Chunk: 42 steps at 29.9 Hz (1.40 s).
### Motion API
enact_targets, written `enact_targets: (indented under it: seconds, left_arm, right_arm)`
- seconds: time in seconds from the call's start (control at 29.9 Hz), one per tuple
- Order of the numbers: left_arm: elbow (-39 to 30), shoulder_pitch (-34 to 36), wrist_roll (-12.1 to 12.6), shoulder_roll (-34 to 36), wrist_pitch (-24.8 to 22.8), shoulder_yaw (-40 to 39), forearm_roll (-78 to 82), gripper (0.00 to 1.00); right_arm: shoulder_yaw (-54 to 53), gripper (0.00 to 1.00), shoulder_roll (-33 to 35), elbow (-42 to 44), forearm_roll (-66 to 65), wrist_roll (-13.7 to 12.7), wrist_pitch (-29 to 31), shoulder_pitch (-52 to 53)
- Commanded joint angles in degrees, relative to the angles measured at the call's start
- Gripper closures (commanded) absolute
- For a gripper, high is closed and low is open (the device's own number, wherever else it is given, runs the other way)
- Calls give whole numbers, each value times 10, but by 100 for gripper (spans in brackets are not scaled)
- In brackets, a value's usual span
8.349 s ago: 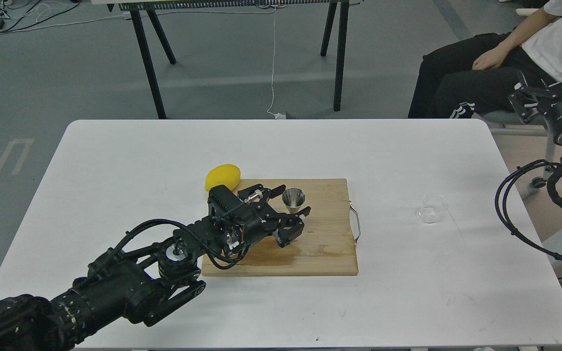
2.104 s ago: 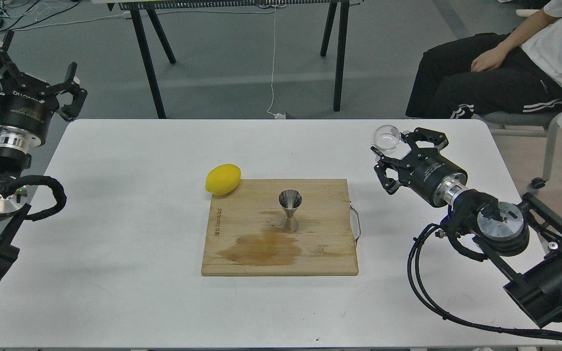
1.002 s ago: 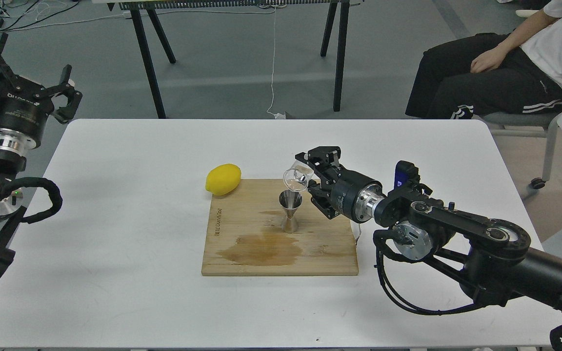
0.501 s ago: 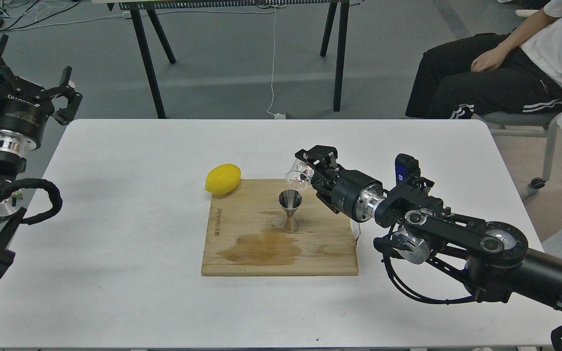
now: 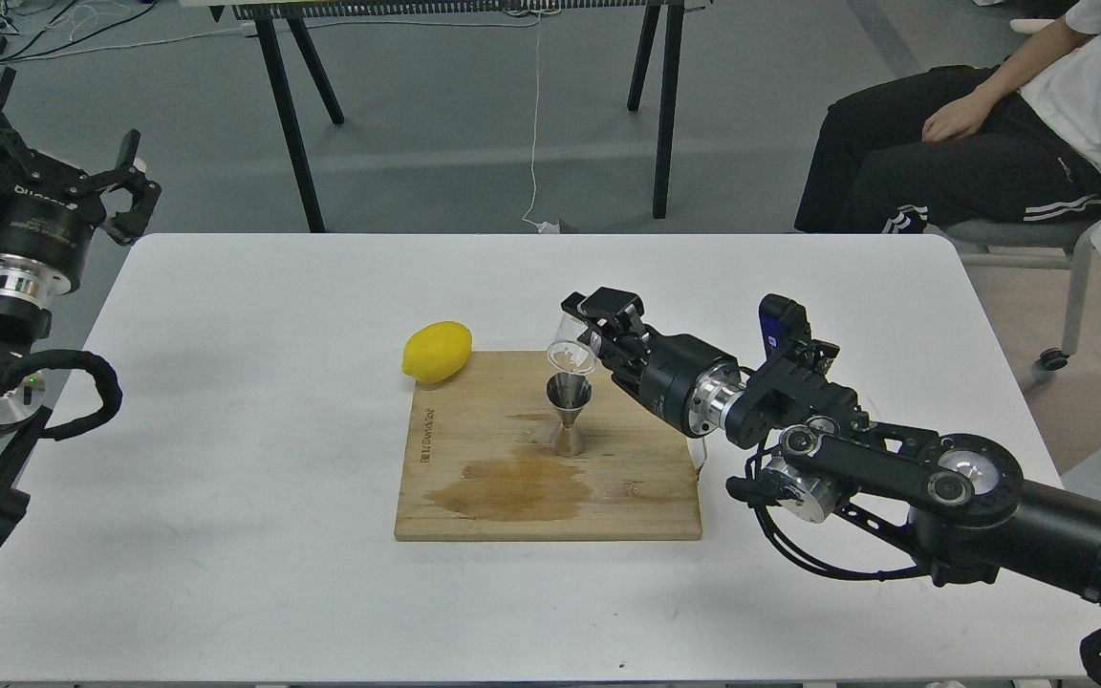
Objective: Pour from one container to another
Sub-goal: 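Tilt the glass to pour its dark liquid into the jigger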
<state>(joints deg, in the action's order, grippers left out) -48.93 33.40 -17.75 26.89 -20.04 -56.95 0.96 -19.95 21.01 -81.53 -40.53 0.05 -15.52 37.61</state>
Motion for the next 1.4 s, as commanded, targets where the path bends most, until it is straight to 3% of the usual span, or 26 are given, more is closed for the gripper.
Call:
enact_targets:
  seconds: [0.0, 0.67, 0.8, 1.24, 1.37]
  left_arm:
    - [1, 0, 1, 0, 0, 1, -1, 0]
    - [0, -1, -8, -1, 1, 0, 0, 0]
    - [1, -1, -8, -1, 1, 0, 0, 0]
    - [1, 0, -8, -2, 1, 0, 0, 0]
    - [1, 0, -8, -1, 1, 0, 0, 0]
  right_arm:
    - [4, 68, 0, 1, -41, 9, -9, -1]
    - [26, 68, -17, 27, -79, 12, -19, 13]
    - [39, 68, -16, 28, -94, 30, -19, 14]
    - [41, 68, -12, 45, -157, 48, -20, 12]
    - [48, 68, -10, 44, -169, 72, -20, 12]
